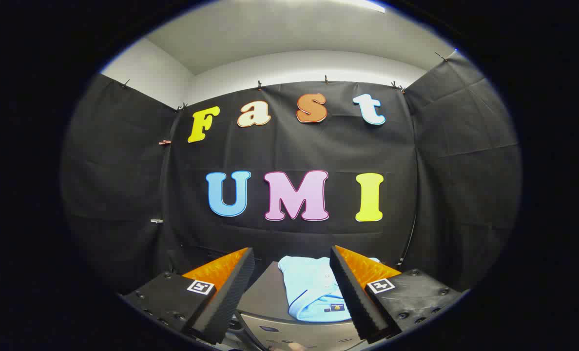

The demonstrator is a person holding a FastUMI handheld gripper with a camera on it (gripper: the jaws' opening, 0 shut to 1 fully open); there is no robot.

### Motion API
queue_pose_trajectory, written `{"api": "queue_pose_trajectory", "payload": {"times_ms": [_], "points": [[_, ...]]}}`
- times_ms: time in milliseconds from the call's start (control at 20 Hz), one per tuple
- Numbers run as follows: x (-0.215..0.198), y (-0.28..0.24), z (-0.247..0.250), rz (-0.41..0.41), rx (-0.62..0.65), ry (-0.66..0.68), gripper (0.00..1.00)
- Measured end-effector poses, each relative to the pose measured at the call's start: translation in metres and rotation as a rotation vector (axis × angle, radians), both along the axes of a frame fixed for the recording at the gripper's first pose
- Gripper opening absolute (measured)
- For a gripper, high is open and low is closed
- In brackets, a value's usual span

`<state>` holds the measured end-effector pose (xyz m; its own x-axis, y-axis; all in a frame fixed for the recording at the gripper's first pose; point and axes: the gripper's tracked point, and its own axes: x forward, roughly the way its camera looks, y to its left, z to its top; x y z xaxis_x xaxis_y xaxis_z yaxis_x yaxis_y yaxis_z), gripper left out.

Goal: Put the clothes into the washing machine and then close the washing machine lid.

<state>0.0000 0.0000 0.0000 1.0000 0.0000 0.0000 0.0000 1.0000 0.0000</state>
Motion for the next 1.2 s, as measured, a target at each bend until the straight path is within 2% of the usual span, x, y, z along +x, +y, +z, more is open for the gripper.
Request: {"api": "queue_pose_trajectory", "payload": {"times_ms": [1200], "points": [[0.005,-0.011,0.01,-0.024,-0.009,-0.028,0.98]]}}
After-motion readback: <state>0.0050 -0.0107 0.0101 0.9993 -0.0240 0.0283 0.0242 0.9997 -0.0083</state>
